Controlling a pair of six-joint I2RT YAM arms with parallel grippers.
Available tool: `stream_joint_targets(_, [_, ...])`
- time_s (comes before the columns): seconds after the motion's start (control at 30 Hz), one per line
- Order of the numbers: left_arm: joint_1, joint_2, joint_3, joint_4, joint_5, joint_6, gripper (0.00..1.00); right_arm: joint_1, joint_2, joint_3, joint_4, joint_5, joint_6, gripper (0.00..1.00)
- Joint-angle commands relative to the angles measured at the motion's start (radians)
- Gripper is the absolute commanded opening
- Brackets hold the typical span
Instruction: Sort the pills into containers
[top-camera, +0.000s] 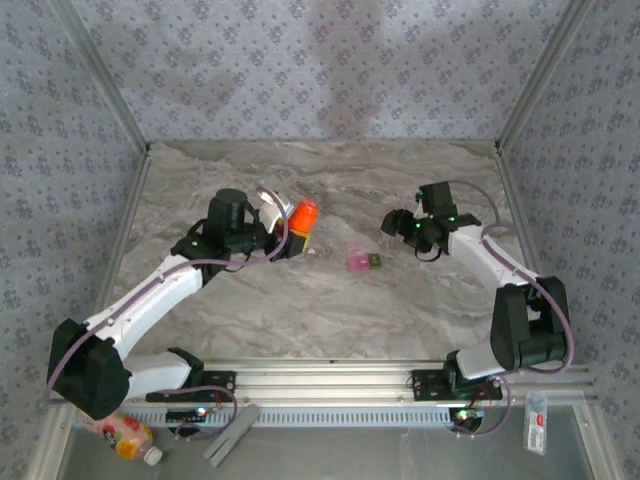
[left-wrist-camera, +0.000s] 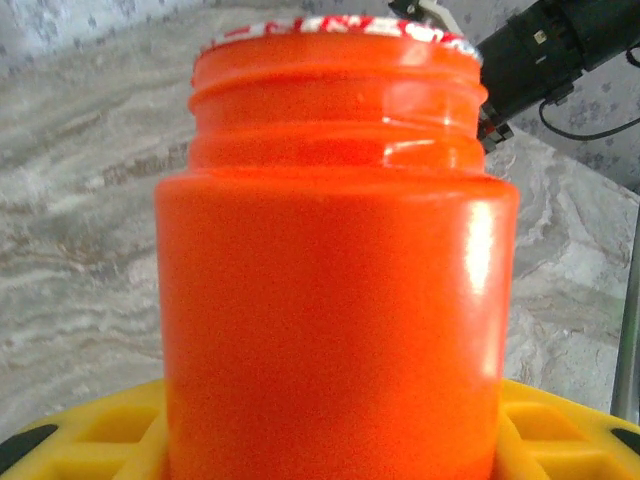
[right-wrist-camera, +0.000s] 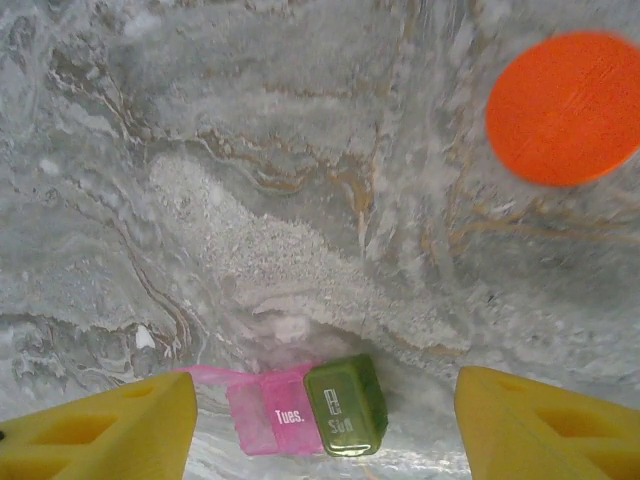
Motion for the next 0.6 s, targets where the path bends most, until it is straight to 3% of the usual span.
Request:
stream_joint_targets(0.0, [-0.022,0.029,-0.012,0.030,-0.039,-0.036,0.00,-0.004,0.026,-0.049,0.088,-0.042,0.073,0.64])
stream_joint_targets(0.17, [-0.032,0.050,-0.032,0.057,-0.067,-0.069,0.00,0.002,0.069,-0.066,0.134,-0.042,0.105,0.57])
stream_joint_targets(0.57, [-0.055,0.054,-0.075,0.123,-0.086,-0.036,0.00,0.054,0.195,-0.033,0.158,-0.006,0.122,0.50])
